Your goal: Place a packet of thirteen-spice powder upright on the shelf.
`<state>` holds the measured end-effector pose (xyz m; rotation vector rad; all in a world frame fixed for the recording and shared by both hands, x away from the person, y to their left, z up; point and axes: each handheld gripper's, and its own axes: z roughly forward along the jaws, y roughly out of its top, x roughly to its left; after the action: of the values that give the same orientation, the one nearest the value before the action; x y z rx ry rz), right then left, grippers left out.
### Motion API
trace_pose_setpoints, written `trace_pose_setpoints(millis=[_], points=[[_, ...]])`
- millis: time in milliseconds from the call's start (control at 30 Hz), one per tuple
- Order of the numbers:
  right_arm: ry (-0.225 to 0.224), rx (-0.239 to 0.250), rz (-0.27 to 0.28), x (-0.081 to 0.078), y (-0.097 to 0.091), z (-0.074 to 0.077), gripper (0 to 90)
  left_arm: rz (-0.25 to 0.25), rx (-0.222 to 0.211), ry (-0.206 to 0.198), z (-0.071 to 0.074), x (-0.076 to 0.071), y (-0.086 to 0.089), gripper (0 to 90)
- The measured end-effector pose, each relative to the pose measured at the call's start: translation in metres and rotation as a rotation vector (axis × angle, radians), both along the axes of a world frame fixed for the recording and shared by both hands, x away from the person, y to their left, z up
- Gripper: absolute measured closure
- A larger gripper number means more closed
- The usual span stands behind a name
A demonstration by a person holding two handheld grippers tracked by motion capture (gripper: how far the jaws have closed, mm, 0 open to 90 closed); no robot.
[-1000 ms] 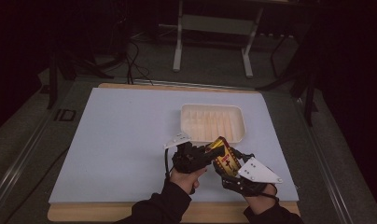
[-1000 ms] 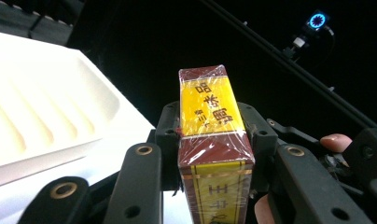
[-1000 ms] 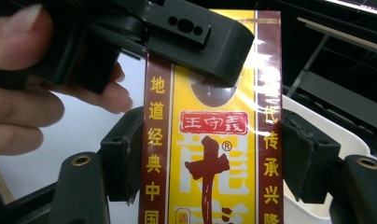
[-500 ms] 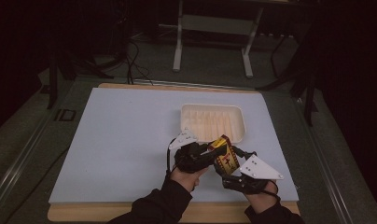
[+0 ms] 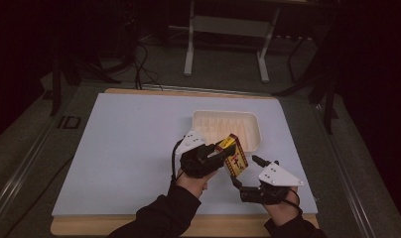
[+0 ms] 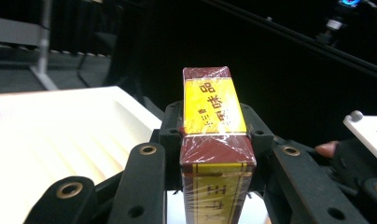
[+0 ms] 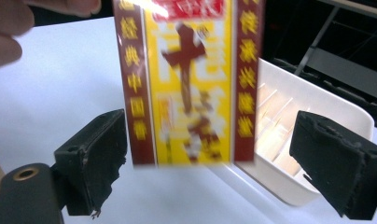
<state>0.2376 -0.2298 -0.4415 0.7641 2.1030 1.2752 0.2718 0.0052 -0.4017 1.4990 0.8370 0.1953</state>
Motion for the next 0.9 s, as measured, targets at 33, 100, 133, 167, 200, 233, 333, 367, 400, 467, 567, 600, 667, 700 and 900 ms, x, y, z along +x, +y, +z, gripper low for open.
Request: trace_pose_setpoints(millis=[33, 100, 133, 167, 200, 233, 333, 367, 400, 467, 567, 600, 667, 700, 900], points=[[-0.005, 0.006, -0.005, 0.0, -0.003, 0.0, 10.6, 0.016, 0.005, -0.007, 0.002, 0.001, 0.001, 69.4], [-0.017, 0.004, -0.013, -0.001, -0.005, 0.001, 10.6, 0.063, 0.024, -0.028, 0.005, 0.002, 0.004, 69.3], [-0.019, 0.005, -0.011, -0.001, -0.006, 0.001, 10.6, 0.078, 0.032, -0.035, 0.006, 0.003, 0.005, 69.4], [-0.023, 0.011, -0.013, -0.002, -0.007, 0.002, 10.7, 0.111, 0.049, -0.047, 0.008, 0.005, 0.006, 69.3], [-0.029, 0.027, -0.014, -0.002, -0.009, 0.003, 10.7, 0.14, 0.06, -0.055, 0.009, 0.006, 0.008, 69.3], [-0.034, 0.034, -0.017, -0.003, -0.011, 0.004, 10.7, 0.162, 0.069, -0.059, 0.01, 0.008, 0.009, 69.3], [-0.043, 0.037, -0.03, -0.002, -0.014, 0.005, 10.7, 0.197, 0.075, -0.062, 0.011, 0.016, 0.014, 69.3], [-0.04, 0.036, -0.034, -0.002, -0.015, 0.005, 10.7, 0.216, 0.077, -0.064, 0.011, 0.018, 0.015, 69.2], [-0.041, 0.033, -0.037, -0.002, -0.016, 0.004, 10.7, 0.228, 0.078, -0.067, 0.011, 0.02, 0.017, 69.2], [-0.037, 0.036, -0.04, -0.002, -0.018, 0.003, 10.7, 0.254, 0.087, -0.072, 0.011, 0.024, 0.019, 69.2], [-0.037, 0.036, -0.047, -0.001, -0.019, 0.002, 10.7, 0.279, 0.094, -0.079, 0.011, 0.026, 0.02, 69.3], [-0.036, 0.04, -0.045, -0.001, -0.019, 0.003, 10.7, 0.308, 0.1, -0.083, 0.011, 0.03, 0.021, 69.3], [-0.046, 0.03, -0.048, -0.002, -0.02, 0.002, 10.7, 0.329, 0.102, -0.09, 0.011, 0.032, 0.022, 69.3], [-0.048, 0.033, -0.047, -0.002, -0.02, 0.002, 10.7, 0.347, 0.111, -0.095, 0.011, 0.034, 0.022, 69.3], [-0.047, 0.013, -0.046, -0.002, -0.02, 0.0, 10.7, 0.412, 0.16, -0.124, 0.007, 0.046, 0.021, 69.3]])
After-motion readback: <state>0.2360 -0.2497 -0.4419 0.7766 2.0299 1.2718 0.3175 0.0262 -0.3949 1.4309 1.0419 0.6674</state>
